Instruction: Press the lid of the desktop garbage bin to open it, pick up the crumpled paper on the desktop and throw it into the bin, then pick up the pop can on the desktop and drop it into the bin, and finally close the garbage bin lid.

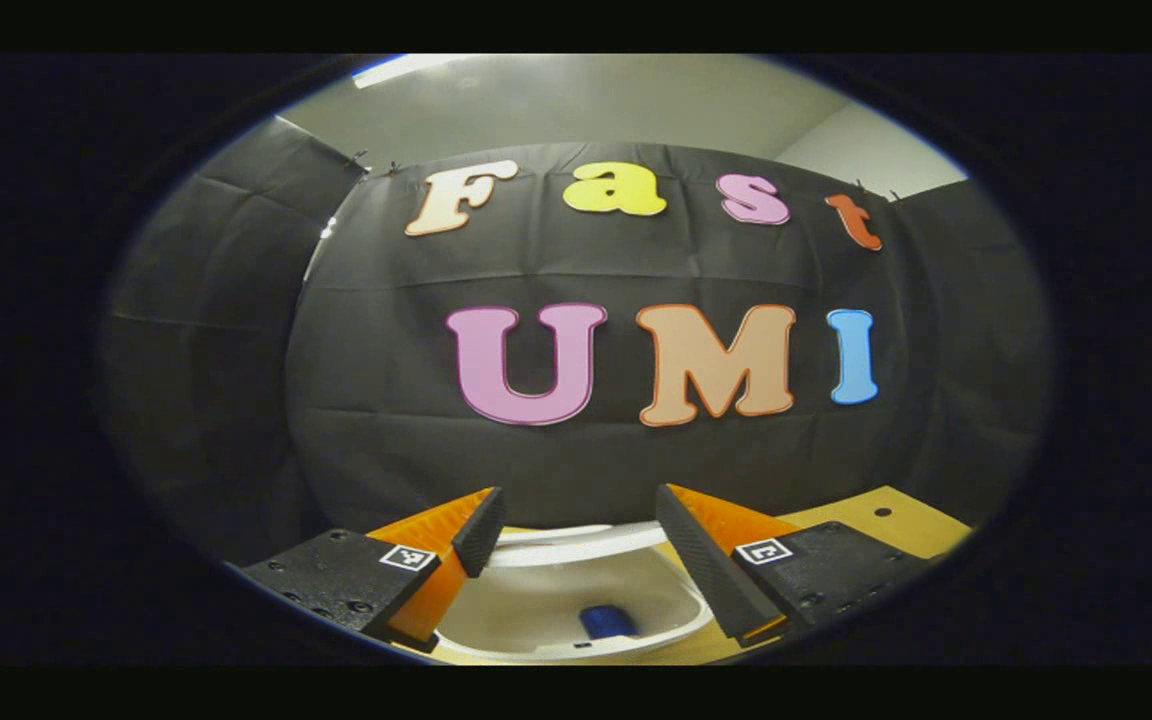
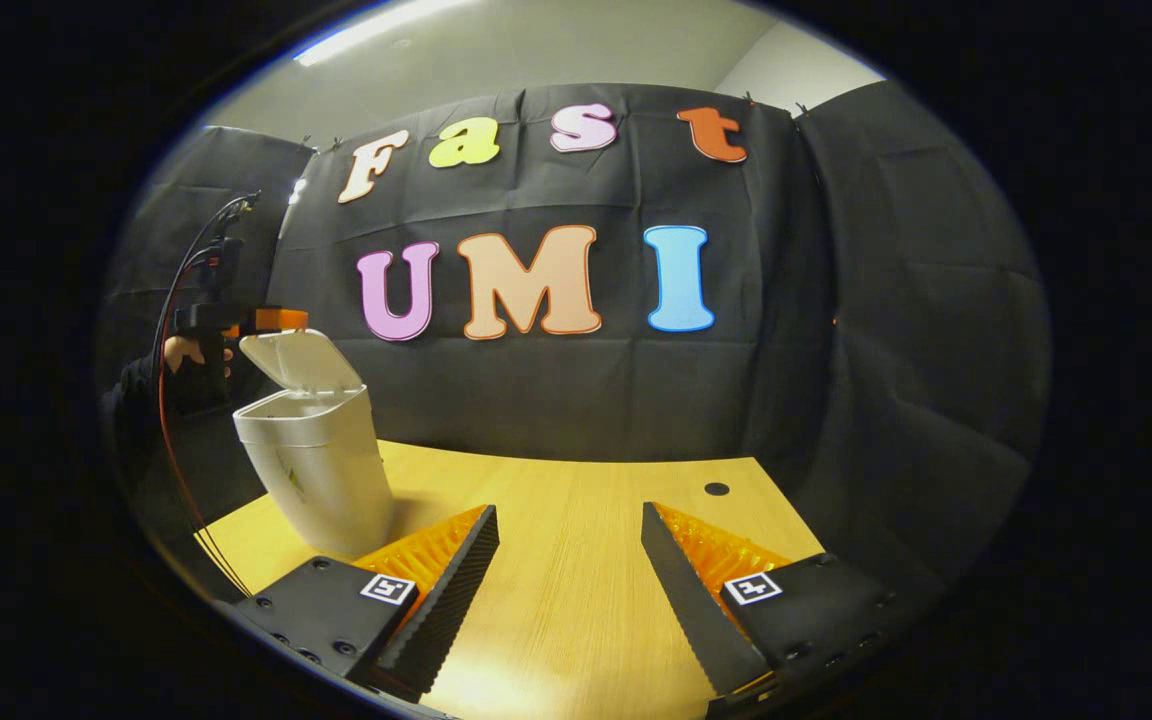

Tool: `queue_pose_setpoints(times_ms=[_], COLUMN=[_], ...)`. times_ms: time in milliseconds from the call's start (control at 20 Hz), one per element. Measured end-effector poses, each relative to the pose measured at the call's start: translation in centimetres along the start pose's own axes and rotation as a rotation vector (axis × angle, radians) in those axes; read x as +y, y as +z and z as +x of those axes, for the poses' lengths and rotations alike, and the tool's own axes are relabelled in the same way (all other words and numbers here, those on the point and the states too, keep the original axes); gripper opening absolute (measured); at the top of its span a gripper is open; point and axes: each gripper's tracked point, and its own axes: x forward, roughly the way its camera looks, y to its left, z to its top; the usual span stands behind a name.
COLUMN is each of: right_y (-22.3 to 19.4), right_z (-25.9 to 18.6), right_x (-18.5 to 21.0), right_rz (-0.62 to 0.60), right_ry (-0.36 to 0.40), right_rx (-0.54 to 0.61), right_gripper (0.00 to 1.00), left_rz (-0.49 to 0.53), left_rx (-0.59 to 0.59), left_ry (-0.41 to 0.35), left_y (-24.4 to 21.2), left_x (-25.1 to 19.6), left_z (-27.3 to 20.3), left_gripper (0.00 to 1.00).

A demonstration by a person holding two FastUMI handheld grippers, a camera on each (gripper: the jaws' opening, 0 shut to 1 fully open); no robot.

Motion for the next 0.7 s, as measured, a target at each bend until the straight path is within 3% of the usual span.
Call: queue_pose_setpoints(times_ms=[200, 450, 500, 550, 600, 700], right_y=[-0.1, 0.9, 0.7, 0.5, 0.1, -1.5], right_z=[0.1, 0.4, 0.5, 0.7, 1.1, 1.6], right_x=[0.5, 1.1, 1.4, 1.7, 2.1, 3.1], right_rz=[-0.04, -0.052, -0.054, -0.054, -0.055, -0.063], right_ry=[0.02, 0.035, 0.043, 0.051, 0.06, 0.084], right_rx=[0.019, 0.011, 0.015, 0.021, 0.03, 0.069], right_gripper=[0.96, 0.96, 0.96, 0.96, 0.96, 0.96], left_rz=[-0.011, -0.001, 0.001, 0.027, 0.051, -0.035], left_rx=[0.099, 0.12, 0.189, 0.19, 0.11, 0.118], left_ry=[0.024, 0.008, 0.009, 0.012, 0.017, 0.024], left_y=[-5.8, -8.8, -10.7, -11.0, -9.9, -11.3], left_x=[0.3, -0.4, -0.8, -0.9, -0.9, -0.5], left_z=[-1.2, -1.5, -2.0, -2.2, -2.0, -2.5], left_gripper=[0.93, 0.94, 0.96, 0.94, 0.98, 0.94])
